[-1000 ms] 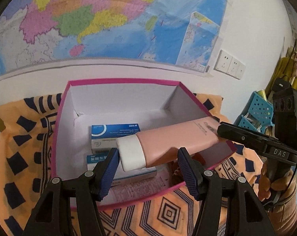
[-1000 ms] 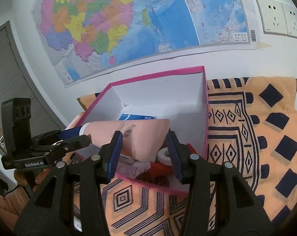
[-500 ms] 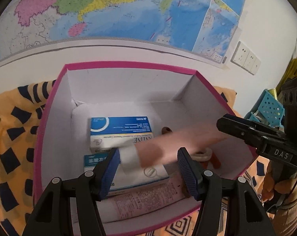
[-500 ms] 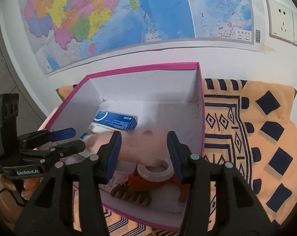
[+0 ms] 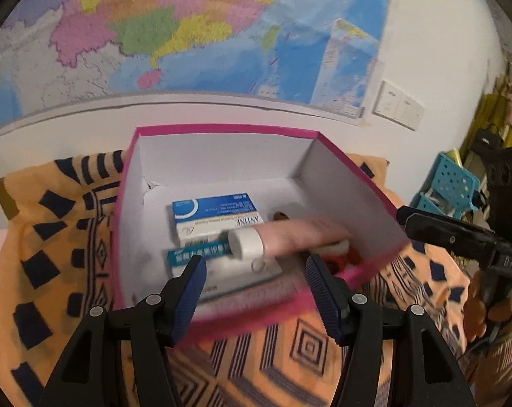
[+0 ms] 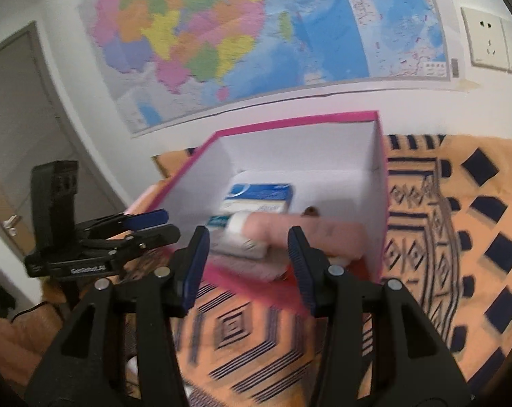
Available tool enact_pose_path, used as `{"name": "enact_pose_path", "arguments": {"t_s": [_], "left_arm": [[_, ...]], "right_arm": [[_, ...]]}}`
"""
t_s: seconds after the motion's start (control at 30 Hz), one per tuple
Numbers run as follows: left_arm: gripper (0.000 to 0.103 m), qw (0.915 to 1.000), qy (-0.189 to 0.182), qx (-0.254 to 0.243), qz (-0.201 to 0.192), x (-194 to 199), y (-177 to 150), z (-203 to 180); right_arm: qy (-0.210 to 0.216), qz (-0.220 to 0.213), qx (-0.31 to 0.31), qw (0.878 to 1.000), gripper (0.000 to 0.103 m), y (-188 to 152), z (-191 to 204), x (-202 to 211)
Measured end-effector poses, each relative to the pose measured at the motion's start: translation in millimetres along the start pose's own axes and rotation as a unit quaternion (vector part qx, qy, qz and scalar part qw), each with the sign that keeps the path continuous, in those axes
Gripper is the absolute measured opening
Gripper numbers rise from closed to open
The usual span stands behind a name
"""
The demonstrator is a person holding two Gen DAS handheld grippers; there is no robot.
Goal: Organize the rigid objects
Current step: 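Move the right gripper down to the white tube with blue label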
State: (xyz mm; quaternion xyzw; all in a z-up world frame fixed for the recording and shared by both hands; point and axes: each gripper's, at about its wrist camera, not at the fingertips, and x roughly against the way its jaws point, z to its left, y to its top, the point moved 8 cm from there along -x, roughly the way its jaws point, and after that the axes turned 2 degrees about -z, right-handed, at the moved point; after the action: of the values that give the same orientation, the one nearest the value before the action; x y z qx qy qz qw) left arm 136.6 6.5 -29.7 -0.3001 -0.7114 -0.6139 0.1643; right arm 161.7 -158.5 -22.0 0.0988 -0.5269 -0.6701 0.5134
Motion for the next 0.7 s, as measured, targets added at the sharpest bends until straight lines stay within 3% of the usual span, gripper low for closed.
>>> {"name": "enact_pose_path", "arguments": {"t_s": [0.1, 0.2, 0.27, 0.37, 0.7], "left_arm": [[0.065, 0.9996, 0.01, -0.018, -0.017, 21, -11, -4], [0.065, 0.9997, -0.007, -0.022, -0.009, 32, -28, -11], [0.065, 0.9992, 0.004, -0.039, -0.007, 37, -41, -16], [0.065, 0.9985, 0.006, -0.053, 0.009, 40, -60, -21], [0.065, 0.9966, -0.014, -0.03, 0.075, 44, -121, -26]], "right_arm": [[0.026, 0.01, -0.004, 1.0, 0.05, -16, 11, 7], [0.042, 0.026, -0.009, 0.999, 0.05, -35, 19, 9], [0.047, 0.036, -0.011, 0.998, 0.05, -50, 24, 11], [0.056, 0.058, -0.014, 0.997, 0.05, -73, 30, 9], [0.087, 0.127, -0.043, 0.987, 0.05, -132, 43, -7]]}}
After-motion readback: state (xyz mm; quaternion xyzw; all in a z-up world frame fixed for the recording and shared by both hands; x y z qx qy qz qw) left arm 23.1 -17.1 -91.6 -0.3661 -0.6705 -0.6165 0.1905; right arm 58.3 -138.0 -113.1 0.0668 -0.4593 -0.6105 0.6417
